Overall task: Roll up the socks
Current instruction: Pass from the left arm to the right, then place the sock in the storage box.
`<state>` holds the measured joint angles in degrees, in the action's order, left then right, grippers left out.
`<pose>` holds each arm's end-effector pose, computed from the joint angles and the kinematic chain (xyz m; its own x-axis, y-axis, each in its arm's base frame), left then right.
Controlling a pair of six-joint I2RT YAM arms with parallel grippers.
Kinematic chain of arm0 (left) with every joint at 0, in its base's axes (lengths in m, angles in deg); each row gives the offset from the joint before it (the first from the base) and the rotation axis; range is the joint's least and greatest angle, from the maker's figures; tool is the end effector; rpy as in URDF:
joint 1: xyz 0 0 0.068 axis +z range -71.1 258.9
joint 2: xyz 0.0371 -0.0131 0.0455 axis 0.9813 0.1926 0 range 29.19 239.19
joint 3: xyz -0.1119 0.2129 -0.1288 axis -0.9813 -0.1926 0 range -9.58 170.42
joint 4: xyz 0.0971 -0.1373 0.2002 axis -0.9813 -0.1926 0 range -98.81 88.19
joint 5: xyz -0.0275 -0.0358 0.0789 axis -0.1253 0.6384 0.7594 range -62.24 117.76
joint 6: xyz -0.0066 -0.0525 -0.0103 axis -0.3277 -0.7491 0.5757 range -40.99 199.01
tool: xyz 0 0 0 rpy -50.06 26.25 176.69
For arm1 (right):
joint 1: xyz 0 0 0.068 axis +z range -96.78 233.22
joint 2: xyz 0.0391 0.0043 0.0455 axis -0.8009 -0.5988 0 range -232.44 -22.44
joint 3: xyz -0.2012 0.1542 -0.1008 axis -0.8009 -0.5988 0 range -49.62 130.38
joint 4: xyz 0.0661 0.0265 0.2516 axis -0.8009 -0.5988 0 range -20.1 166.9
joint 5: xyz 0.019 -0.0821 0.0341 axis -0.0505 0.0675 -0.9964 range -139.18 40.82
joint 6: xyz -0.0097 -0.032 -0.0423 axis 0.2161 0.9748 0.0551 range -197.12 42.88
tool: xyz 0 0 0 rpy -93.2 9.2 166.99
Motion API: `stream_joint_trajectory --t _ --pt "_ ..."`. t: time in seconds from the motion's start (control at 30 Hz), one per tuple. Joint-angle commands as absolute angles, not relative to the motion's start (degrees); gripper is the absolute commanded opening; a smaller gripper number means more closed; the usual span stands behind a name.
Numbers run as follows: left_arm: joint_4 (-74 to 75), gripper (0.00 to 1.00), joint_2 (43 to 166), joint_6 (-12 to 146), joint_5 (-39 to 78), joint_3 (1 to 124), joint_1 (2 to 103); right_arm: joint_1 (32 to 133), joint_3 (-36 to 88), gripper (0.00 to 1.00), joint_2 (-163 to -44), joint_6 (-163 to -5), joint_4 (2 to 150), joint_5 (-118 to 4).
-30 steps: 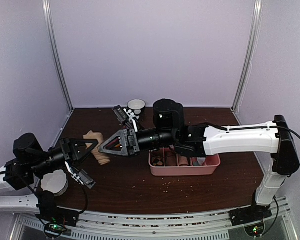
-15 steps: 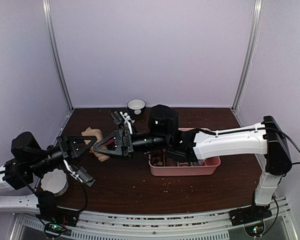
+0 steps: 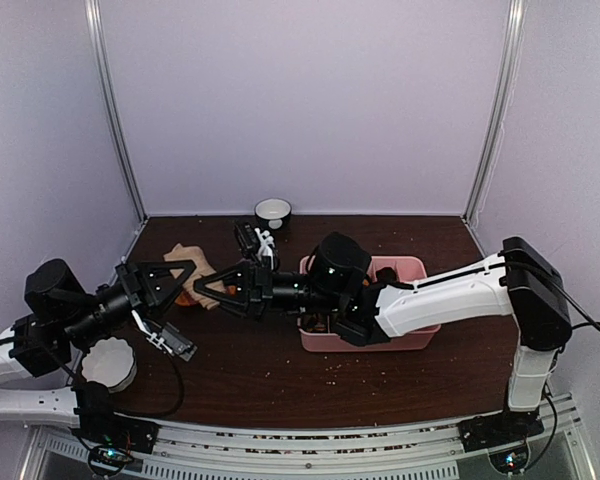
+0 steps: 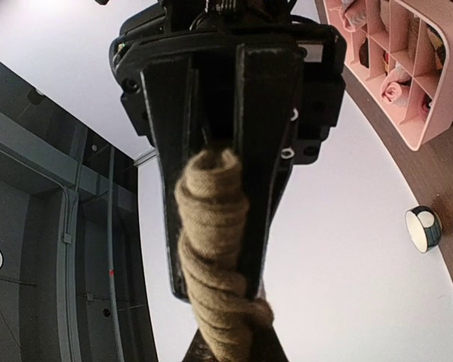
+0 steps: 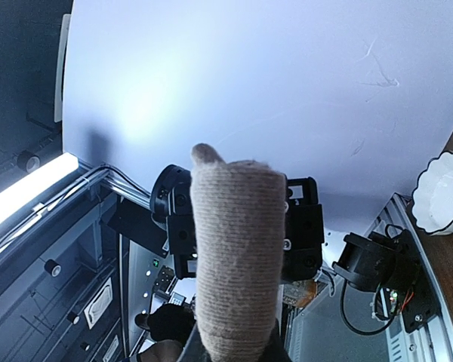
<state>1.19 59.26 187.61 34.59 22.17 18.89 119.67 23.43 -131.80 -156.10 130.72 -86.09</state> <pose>0.0754 -0.1222 0.3218 0.7459 0.5902 0.3087 -0.2941 -0.1240 0.9477 0.1554 0.4102 0.2967 -0.9211 -0.1490 -0.3597 -0.3019 -0.3101 0.9015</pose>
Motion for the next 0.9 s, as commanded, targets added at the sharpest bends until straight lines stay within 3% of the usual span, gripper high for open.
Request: stream_joint_trajectory --t 0.0,0.07,0.1,0.17,0.2,0.3,0.4,0.5,0.73,0.87 --pt "3.4 0.0 59.4 187.9 37.6 23.7 18.9 119.1 20.8 0.0 -130.1 -158.6 136.5 -83.9" --pt "2.0 0.0 59.8 188.3 38.2 23.6 18.9 118.6 19.9 0.0 -128.7 -157.8 134.1 -84.0" --pt "1.0 0.11 60.1 188.7 38.8 23.4 18.9 118.1 19.5 0.0 -127.6 -156.9 131.9 -84.2" --pt "0.1 0.85 60.5 188.3 39.9 22.5 18.9 116.6 18.9 0.0 -124.7 -153.1 122.4 -84.9" --pt "-1.7 0.96 61.0 187.5 40.9 22.7 18.8 115.5 18.3 0.0 -122.6 -149.9 116.0 -85.0" --pt "-11.8 0.98 62.6 180.3 44.4 25.4 18.9 110.6 18.5 0.0 -113.8 -132.8 82.6 -81.4" --pt "-31.2 0.98 68.0 166.7 47.1 33.5 19.8 106.4 21.8 0.0 -107.4 -117.9 49.9 -69.1" --pt "-42.0 0.98 74.1 153.5 45.4 38.1 23.2 102.9 23.5 0.0 -103.1 -111.1 28.5 -56.4" --pt "-55.1 0.98 88.6 139.8 38.5 45.9 32.5 95.9 20.2 0.0 -100.9 -108.4 9.7 -43.3" --pt "-54.6 0.98 92.2 138.3 38.0 47.5 34.4 93.1 21.2 0.0 -104.6 -107.1 8.8 -40.8"
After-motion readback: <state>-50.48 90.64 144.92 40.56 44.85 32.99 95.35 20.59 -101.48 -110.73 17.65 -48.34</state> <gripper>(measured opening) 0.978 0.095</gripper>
